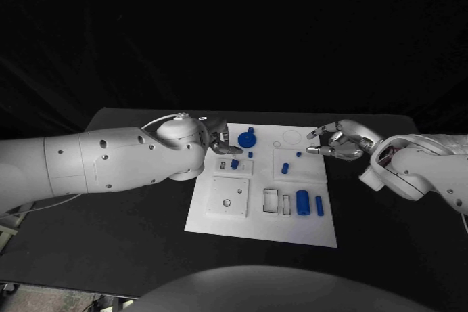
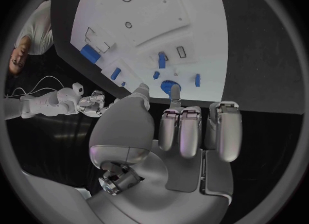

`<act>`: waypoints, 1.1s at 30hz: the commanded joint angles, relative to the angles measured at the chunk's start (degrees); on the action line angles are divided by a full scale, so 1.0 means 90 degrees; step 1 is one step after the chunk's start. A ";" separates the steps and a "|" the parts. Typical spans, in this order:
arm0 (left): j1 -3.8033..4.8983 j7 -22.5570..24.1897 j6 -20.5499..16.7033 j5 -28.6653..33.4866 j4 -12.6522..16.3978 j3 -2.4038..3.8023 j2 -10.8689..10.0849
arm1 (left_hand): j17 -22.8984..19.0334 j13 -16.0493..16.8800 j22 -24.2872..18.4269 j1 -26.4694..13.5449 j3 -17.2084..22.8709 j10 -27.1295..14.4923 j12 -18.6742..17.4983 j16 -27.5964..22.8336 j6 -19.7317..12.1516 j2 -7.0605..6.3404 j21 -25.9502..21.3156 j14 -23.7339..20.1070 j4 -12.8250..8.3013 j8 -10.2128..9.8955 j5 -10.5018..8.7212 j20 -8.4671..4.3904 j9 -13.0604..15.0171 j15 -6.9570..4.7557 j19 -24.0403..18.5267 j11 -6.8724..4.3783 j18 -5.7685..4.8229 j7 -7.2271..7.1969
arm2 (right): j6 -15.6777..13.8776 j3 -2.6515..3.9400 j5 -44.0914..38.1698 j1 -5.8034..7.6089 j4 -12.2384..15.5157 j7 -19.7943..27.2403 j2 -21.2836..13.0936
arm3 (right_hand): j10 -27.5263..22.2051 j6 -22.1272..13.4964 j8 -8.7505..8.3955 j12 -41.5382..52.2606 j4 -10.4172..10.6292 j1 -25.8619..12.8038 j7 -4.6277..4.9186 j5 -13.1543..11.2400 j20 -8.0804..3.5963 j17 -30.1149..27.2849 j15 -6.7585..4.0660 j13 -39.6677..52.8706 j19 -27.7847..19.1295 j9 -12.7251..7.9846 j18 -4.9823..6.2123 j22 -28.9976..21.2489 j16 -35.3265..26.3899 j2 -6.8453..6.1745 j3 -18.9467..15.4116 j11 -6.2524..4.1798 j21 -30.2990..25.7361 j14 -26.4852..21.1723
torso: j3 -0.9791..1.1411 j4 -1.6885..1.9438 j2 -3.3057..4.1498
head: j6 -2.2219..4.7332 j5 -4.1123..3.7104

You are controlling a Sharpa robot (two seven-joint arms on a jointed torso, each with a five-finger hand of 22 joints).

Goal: Assemble the parts on the task board

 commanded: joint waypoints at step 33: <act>0.1001 -0.0203 0.5346 0.2096 -0.3385 0.0081 0.2462 | 0.1676 0.1674 0.1631 0.0381 0.3558 0.0661 -0.0018 0.0016 0.1407 -0.1224 0.0118 0.0659 -0.0148 -0.1552 0.0233 0.0126 -0.1546 0.0124 0.0625 0.0103 -0.0077 -0.0012 | -0.0295 0.0001 0.0095 0.0004 0.0230 0.0547 -0.0039 | 0.0668 0.0367 0.0209 0.0024 0.0288 -0.0377 0.0031 0.0619 -0.0007 0.1674 0.0049 0.1672 0.0607 -0.0002 -0.0131 0.1602 0.0022 0.0347 -0.0201 0.0068 0.0646 0.0653 | -0.0011 -0.0029 0.0036 | 0.0000 -0.0046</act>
